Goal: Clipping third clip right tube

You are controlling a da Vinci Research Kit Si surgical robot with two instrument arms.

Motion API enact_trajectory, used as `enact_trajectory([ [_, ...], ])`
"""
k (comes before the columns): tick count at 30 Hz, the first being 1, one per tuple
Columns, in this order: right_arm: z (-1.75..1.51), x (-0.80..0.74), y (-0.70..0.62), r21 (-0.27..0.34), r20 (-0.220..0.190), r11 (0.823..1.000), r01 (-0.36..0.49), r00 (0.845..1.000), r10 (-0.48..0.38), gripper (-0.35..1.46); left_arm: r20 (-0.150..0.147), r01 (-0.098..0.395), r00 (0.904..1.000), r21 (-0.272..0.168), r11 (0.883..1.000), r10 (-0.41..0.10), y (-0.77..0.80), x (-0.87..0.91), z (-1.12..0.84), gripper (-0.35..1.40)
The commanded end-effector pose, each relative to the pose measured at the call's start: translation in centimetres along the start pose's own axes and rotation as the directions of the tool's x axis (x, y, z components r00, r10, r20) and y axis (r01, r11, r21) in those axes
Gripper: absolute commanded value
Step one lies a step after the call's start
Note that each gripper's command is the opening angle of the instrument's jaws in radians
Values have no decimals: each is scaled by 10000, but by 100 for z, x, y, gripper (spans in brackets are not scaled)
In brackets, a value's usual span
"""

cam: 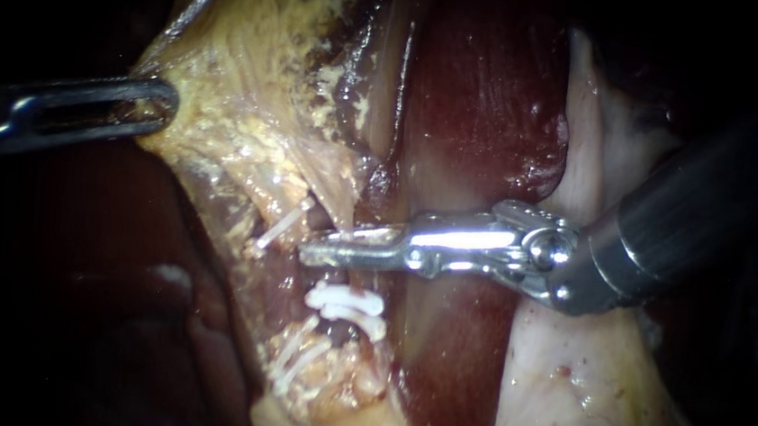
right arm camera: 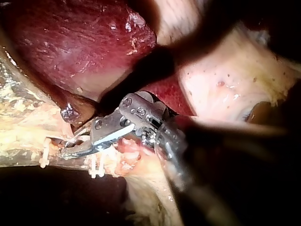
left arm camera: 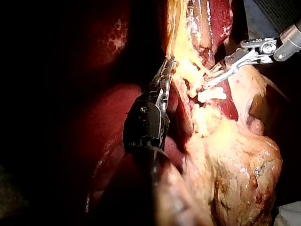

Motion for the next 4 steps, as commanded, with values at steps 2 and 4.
enact_trajectory([
  [2,0,0,0,-2,-2,10000,-5,10000,5,-35,0,-1,10000,4,10000,1,0,0,0,-35],
  [4,0,0,0,22,16,10000,-6,10000,6,-35,-1,-1,10000,5,10000,1,0,0,0,-35],
])
